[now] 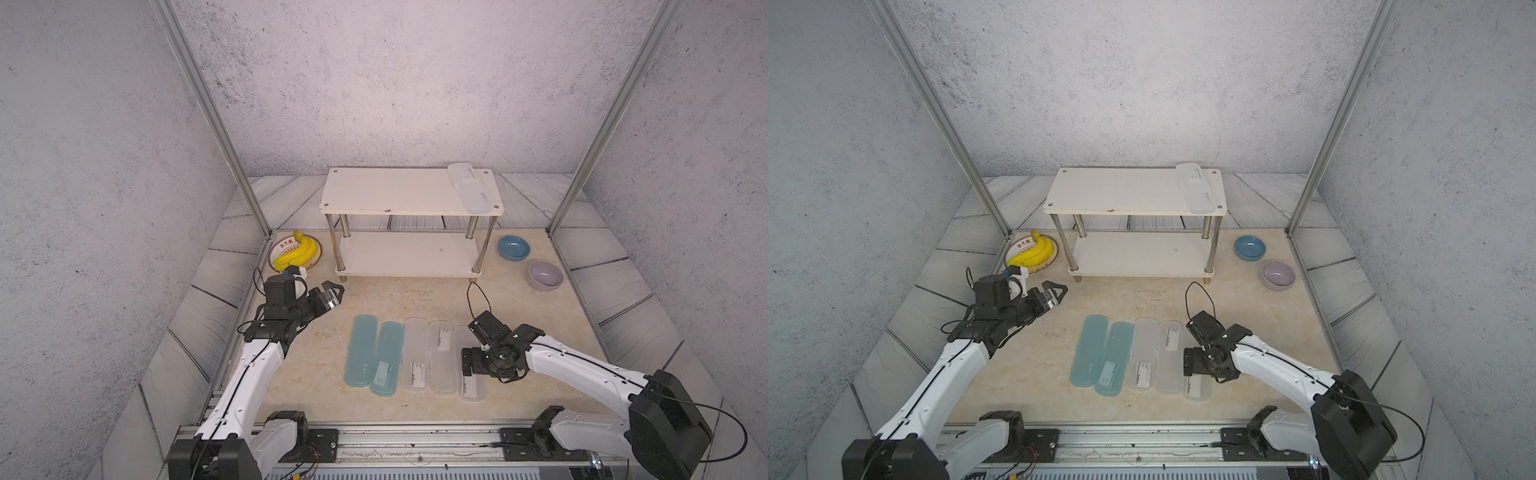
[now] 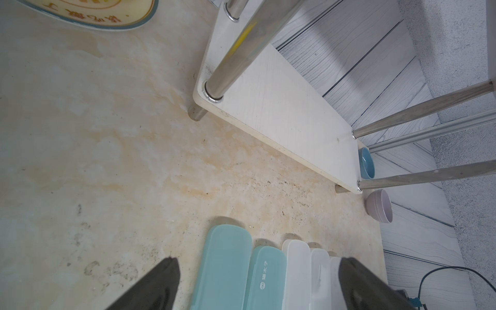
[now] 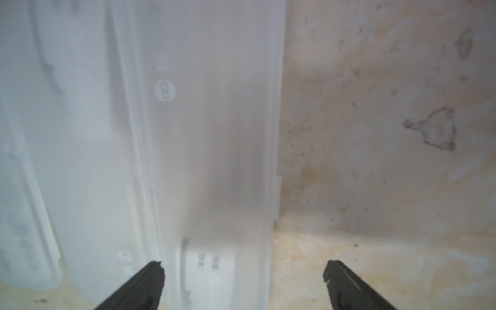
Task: Place the pencil cases on the shelf according to color
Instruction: Pick up the pencil case from the center of the board.
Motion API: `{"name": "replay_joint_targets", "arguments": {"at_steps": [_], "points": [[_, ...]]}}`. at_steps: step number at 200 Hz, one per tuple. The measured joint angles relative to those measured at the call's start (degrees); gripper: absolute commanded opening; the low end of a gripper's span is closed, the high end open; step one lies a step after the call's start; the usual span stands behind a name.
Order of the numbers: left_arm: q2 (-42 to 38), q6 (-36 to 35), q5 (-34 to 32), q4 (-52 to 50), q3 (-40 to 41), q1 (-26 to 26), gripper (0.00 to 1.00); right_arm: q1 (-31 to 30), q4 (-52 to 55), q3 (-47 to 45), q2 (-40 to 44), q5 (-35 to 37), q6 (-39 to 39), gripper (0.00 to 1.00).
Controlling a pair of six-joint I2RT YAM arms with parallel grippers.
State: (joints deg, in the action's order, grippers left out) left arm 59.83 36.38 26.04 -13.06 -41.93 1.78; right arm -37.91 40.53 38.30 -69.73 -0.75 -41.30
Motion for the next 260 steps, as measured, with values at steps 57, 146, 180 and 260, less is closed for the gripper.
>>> {"name": "replay_joint_targets", "arguments": {"at_steps": [57, 146, 180, 260], "points": [[2.6, -0.1, -1.0, 1.9, 0.0, 0.0, 0.99, 0.0, -3.1, -0.1, -2.3, -2.2, 0.4, 0.98], [3.2, -0.1, -0.9, 2.8, 0.0, 0.0, 0.99, -0.1, -3.6, 0.0, -7.1, -0.9, 0.9, 0.98], [3.2, -0.1, -0.9, 3.0, 0.0, 0.0, 0.99, -0.1, -1.6, 2.4, -9.6, -0.3, 0.8, 0.98], [4.4, 0.0, -0.5, 3.3, 0.0, 0.3, 0.99, 4.5, 3.8, 3.3, -5.1, 5.0, 0.2, 0.98]]}}
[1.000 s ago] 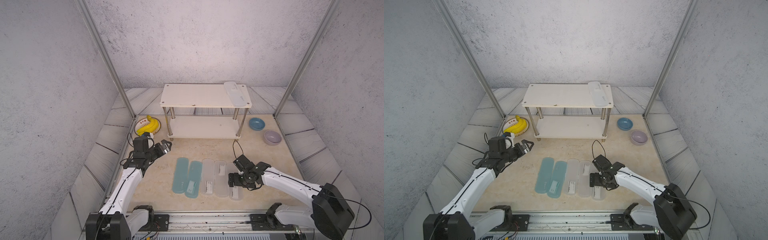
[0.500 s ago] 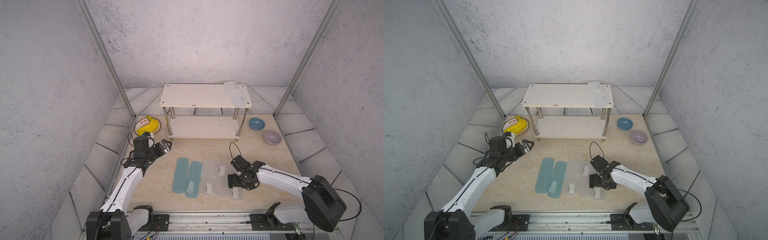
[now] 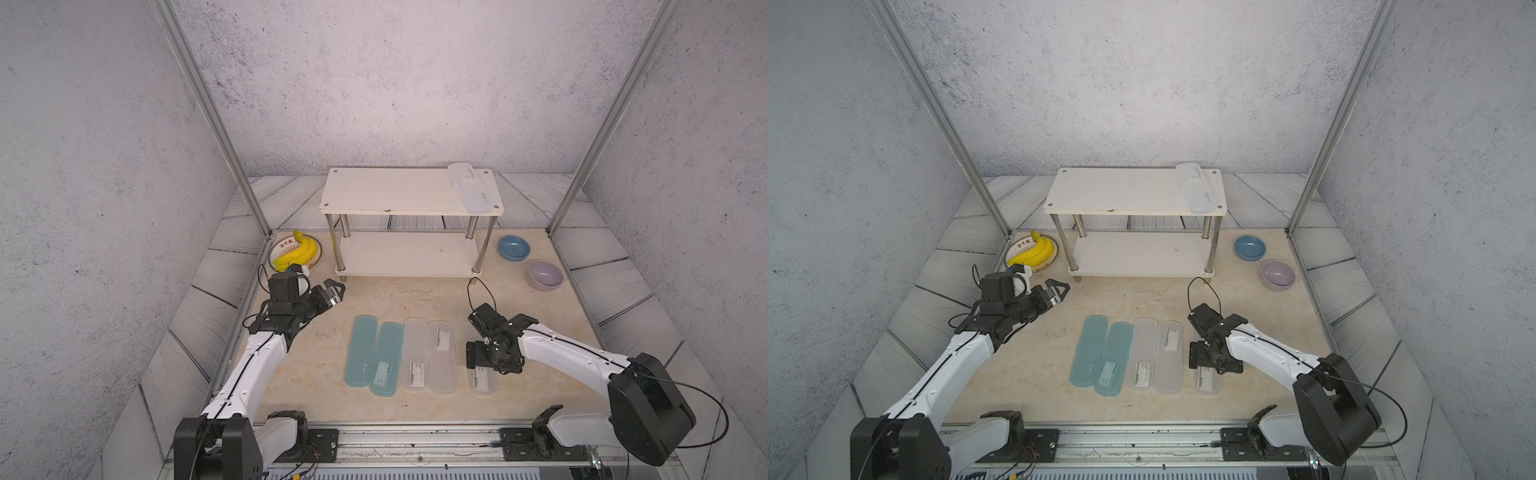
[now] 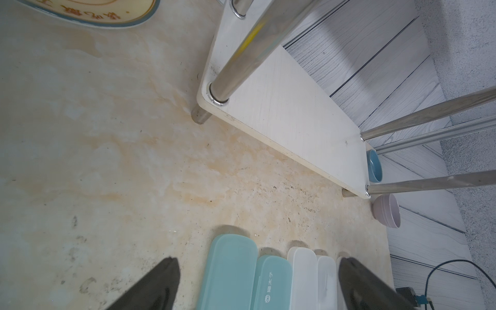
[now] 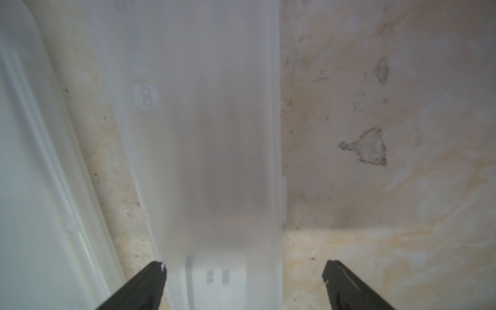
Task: Place the pencil cases on the shelf according to color
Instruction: Pick up the pencil case from the center of the board.
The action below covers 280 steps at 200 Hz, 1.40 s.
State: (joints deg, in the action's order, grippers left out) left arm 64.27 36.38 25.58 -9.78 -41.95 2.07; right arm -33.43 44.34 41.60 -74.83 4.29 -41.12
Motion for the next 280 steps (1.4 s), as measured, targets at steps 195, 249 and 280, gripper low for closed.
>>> {"name": "replay_joint_targets", "arguments": {"at_steps": [195, 249, 280], "points": [[-1.8, -1.2, 0.6, -0.3, 0.0, 0.0, 0.99, -4.2, -4.7, -9.7, 8.8, -5.3, -6.4, 0.99], [-1.8, -1.3, 0.6, -0.3, 0.0, 0.0, 0.99, -6.3, -5.2, -9.4, 4.2, -3.3, -7.3, 0.98], [-1.8, -1.4, 0.6, -0.3, 0.0, 0.0, 0.99, -8.1, -4.0, -7.6, 0.7, -1.6, -8.4, 0.96]]}}
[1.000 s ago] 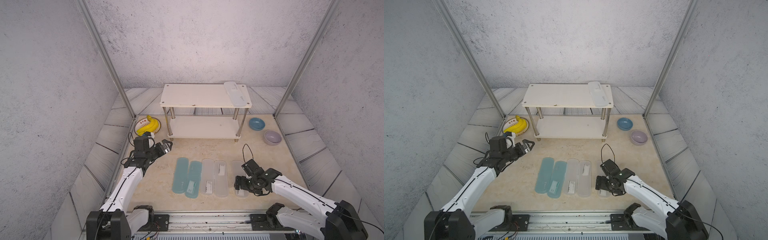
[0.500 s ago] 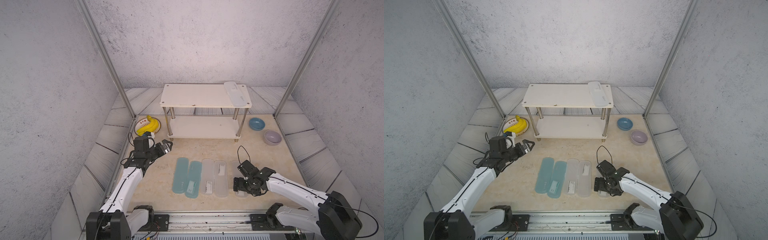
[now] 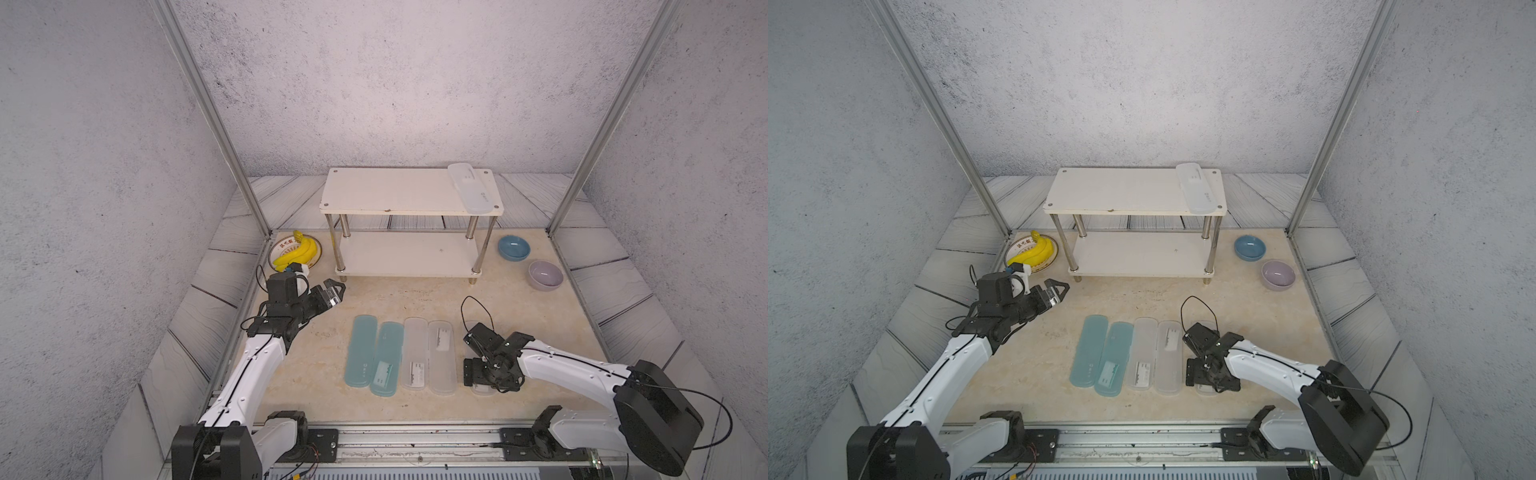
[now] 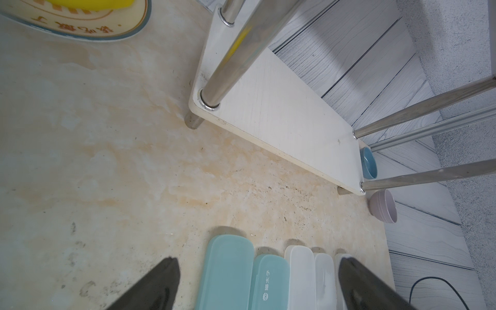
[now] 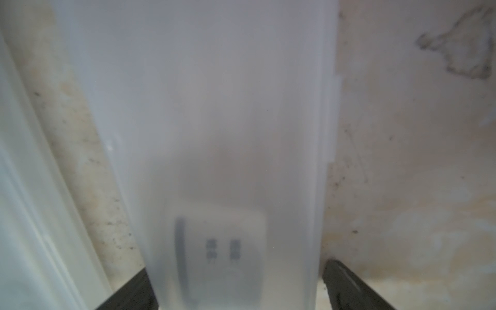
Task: Place the pencil cases on the shelf according to color
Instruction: Pick up the pencil case from the center of the board, then place the pencil case on the shelf.
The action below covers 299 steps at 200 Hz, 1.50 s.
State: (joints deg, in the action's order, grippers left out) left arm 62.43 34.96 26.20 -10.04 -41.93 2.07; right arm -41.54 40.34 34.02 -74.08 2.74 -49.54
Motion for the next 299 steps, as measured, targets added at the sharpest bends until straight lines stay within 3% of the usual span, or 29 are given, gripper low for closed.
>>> {"name": "replay_joint_targets", "arguments": {"at_steps": [40, 86, 131, 227, 258, 299], "points": [[0.0, 0.0, 0.0, 0.0, 0.0, 0.0, 0.99, -1.4, -0.4, 1.1, -1.6, 0.7, -1.0, 0.87], [-0.2, 0.0, 0.0, 0.0, 0.0, 0.0, 0.99, -2.6, -0.8, 1.0, -1.1, 2.0, -2.2, 0.61], [-0.3, 0.0, 0.0, 0.0, 0.0, 0.0, 0.99, -2.7, 7.0, 4.1, 3.1, 4.1, -1.4, 0.52], [-1.6, 1.2, 1.5, -0.7, -5.5, 0.0, 0.99, -2.5, 17.2, 38.7, 4.7, 8.9, 12.5, 0.52], [-2.9, 1.1, 1.7, -0.7, -6.4, 0.0, 0.99, -0.8, 17.7, 54.3, 0.2, 9.8, 19.3, 0.53], [-2.9, 1.0, 2.4, -1.4, -6.6, 0.0, 0.99, 6.8, 14.7, 70.8, -10.6, 8.0, 26.2, 0.51]]}}
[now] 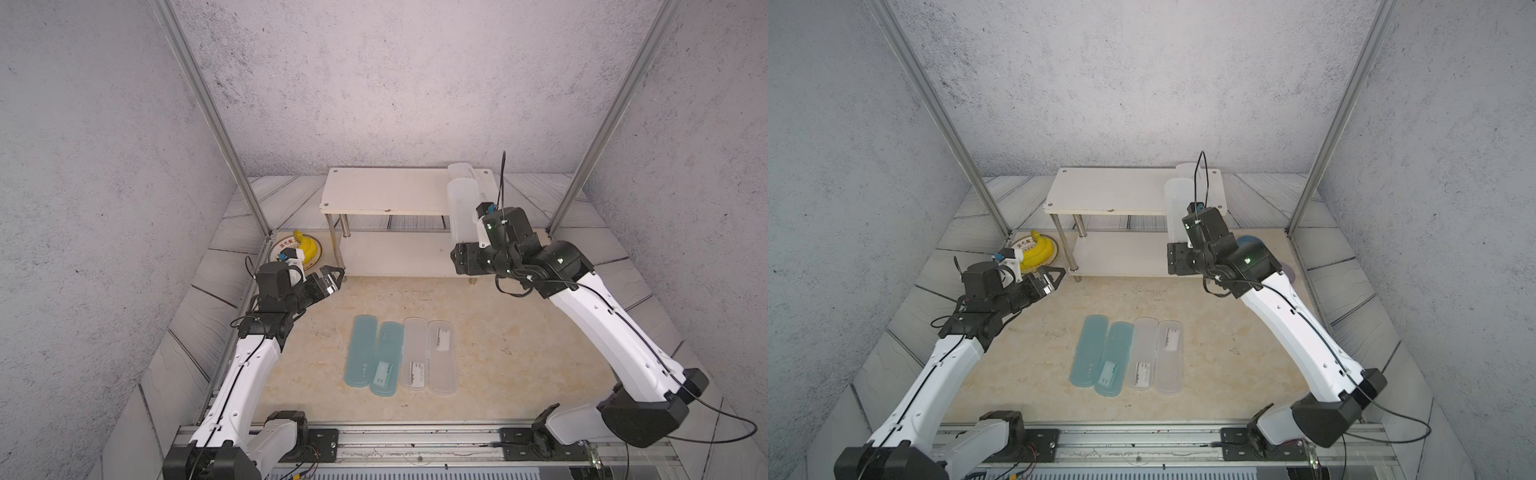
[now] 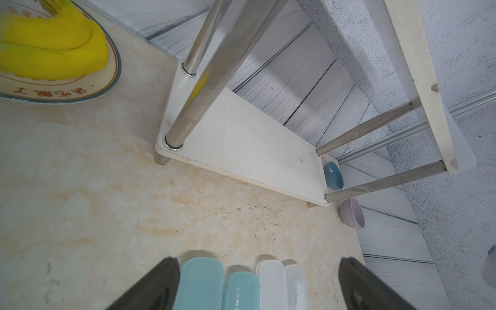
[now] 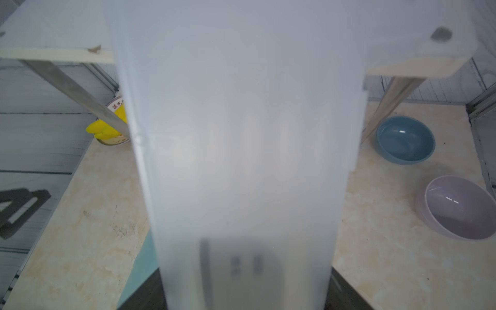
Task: Place the pencil cases on the shelf according to color
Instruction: Place the pencil case on the shelf.
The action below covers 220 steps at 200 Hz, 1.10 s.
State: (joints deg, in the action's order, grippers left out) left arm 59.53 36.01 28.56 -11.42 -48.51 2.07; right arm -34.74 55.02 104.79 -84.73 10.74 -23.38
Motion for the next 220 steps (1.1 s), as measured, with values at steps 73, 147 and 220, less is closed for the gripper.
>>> {"name": "replay_joint_targets", "arguments": {"at_steps": [73, 147, 220], "points": [[0.5, 0.0, 0.7, 1.6, 0.6, 0.0, 0.99, 6.0, -10.1, 14.4, -13.7, -4.7, 5.6, 0.52], [1.4, -1.7, 0.9, 1.4, 2.9, 0.0, 0.98, 6.2, -14.1, 28.9, -26.3, -7.0, 8.2, 0.54], [0.7, -1.9, 0.9, 1.6, 3.2, 0.0, 0.99, 6.3, -10.6, 32.8, -29.4, -4.5, 7.0, 0.54]]}}
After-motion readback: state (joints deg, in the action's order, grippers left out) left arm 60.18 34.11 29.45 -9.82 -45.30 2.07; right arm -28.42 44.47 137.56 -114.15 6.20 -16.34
